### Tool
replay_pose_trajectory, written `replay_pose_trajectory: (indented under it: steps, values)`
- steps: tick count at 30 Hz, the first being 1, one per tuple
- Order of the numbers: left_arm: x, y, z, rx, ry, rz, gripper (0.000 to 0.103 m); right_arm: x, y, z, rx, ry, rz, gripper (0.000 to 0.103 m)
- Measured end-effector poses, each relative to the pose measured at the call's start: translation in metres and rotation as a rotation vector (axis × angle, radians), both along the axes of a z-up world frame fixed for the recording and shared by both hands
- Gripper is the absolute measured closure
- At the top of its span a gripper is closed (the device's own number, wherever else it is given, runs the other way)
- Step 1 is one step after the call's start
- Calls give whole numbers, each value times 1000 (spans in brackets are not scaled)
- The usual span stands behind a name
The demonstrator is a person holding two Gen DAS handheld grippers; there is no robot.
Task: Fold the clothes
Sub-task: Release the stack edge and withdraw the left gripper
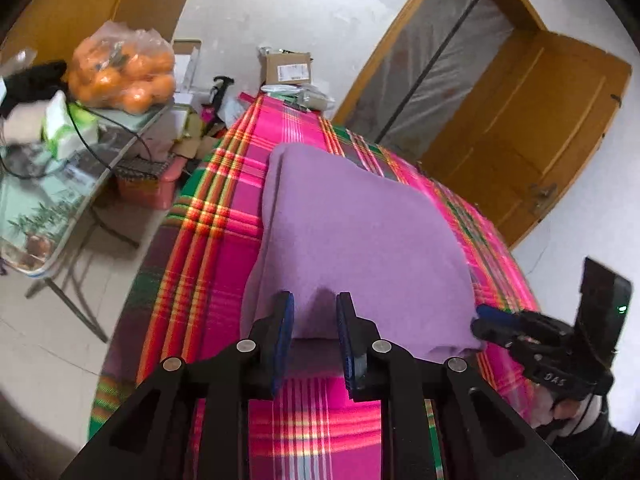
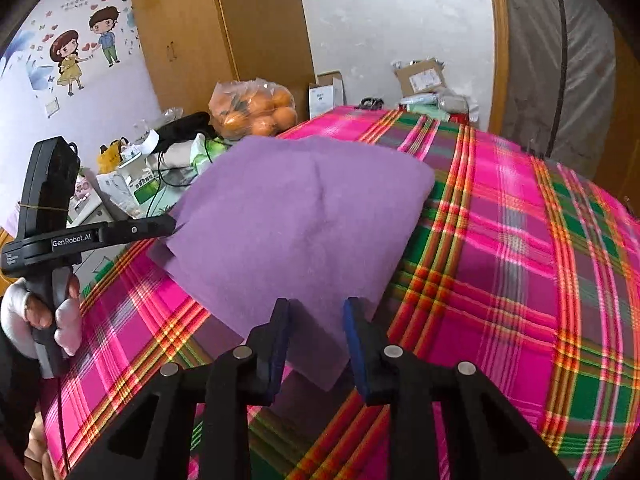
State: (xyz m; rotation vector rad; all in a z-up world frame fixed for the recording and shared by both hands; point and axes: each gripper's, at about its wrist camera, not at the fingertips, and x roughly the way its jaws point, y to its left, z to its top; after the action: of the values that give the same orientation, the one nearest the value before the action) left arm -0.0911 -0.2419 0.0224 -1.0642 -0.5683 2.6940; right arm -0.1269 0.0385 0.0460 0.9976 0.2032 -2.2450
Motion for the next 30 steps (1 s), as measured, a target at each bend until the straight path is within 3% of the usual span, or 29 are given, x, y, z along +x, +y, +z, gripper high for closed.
replay_pose_trajectory:
  steps: [4,8,13,16,22,26,30]
  values:
    - [2,18,2,-82,16,-27,82,2,-11,-11,36,11,12,74]
    - [-7,17,-6,-78,-16,-34,81,2,-15,-12,78,19,19,74]
    - [-9,15,-7,-81,-16,-47,81,-9,-4,8,-14,5,20,74]
    - [-7,9,-10,-39,-16,-47,81,-28,-6,17,-30,16,-7,74]
    - [-5,4,-11,27,-17,-45,81,-55,-43,4,13,11,45,74]
    - [-5,10,5,-18,-10,-40,81,-62,-46,9,-6,33,42,76]
    - [-30,14,32,-43,53,-44,81,-80,-44,22,-40,64,13,76]
